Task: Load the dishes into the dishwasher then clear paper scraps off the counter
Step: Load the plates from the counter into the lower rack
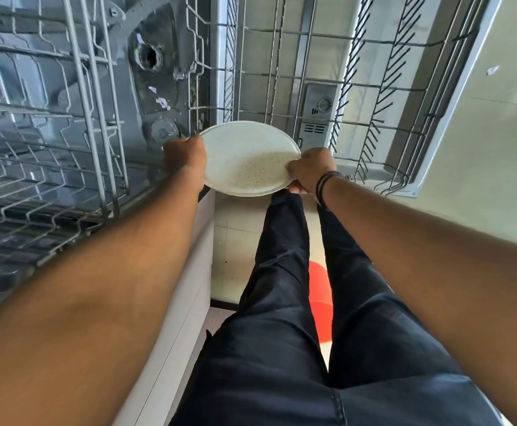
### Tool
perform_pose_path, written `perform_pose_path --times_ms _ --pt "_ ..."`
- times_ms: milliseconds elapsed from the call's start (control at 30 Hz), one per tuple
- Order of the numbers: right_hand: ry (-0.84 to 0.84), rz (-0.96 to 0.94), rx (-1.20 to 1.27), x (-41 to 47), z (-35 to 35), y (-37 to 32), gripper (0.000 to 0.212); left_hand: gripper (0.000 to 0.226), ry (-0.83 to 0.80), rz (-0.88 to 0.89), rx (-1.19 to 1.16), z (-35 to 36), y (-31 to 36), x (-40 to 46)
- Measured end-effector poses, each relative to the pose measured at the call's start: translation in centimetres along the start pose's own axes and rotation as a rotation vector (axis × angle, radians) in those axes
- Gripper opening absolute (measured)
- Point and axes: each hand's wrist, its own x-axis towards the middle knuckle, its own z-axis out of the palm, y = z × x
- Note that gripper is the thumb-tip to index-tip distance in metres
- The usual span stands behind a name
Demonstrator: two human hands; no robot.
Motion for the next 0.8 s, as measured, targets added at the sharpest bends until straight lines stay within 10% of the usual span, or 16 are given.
perform_pose_path --times_ms 800 --pt "0.041 -0.009 0.070 2.0 1.2 -3.5 0.008 0.037 0.024 -0.137 0.029 1.6 1.3 5.1"
